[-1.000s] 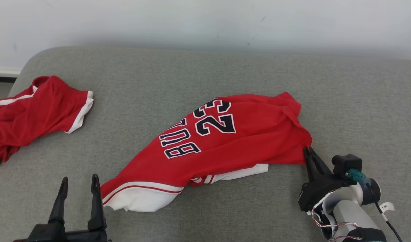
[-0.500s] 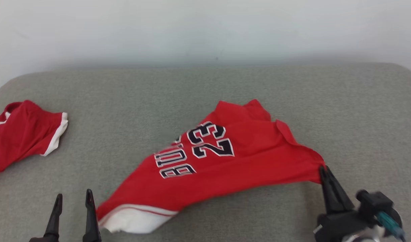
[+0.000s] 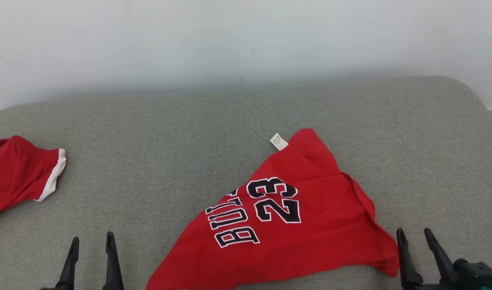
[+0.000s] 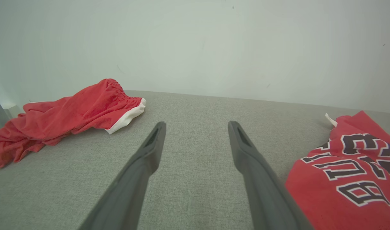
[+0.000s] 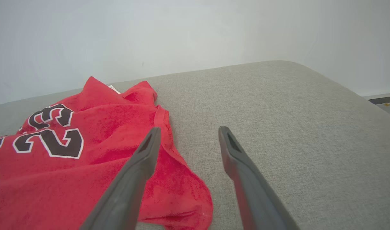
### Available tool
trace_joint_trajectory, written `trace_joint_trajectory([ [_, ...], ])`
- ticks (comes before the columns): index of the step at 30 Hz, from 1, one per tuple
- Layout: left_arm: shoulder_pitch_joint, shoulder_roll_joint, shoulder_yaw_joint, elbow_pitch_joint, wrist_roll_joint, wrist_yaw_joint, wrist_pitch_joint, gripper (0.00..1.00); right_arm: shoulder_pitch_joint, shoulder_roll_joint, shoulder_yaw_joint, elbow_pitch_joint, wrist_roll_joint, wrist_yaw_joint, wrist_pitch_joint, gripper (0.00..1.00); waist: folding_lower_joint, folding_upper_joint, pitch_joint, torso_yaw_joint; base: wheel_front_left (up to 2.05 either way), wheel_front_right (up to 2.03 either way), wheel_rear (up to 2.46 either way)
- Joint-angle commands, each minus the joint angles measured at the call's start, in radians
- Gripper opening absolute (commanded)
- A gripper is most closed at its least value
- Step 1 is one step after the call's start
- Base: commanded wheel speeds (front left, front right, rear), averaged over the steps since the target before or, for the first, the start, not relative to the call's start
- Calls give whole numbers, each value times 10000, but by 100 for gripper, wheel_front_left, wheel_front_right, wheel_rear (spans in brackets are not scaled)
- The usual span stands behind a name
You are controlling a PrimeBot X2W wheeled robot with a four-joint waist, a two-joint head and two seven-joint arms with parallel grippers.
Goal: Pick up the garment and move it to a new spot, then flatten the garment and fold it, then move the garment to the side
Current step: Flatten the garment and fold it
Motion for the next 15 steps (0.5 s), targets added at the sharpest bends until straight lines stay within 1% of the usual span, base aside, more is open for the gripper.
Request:
trace_joint_trajectory([
  [1, 162, -16, 10, 34, -45, 6, -37, 100, 2, 64, -57, -106, 9, -22, -8, 100, 0, -1, -51, 0, 0, 0, 0],
  [9, 246, -16, 78, 62, 14, -28, -36, 100, -50, 351, -33, -1002, -222, -22, -8, 100, 0, -1, -261, 42, 0, 0, 0],
  [15, 310, -16, 65, 75, 25, -34, -36, 100, 38, 634, 195, -1608, -328, -22, -8, 100, 0, -1, -342, 76, 0, 0, 0],
])
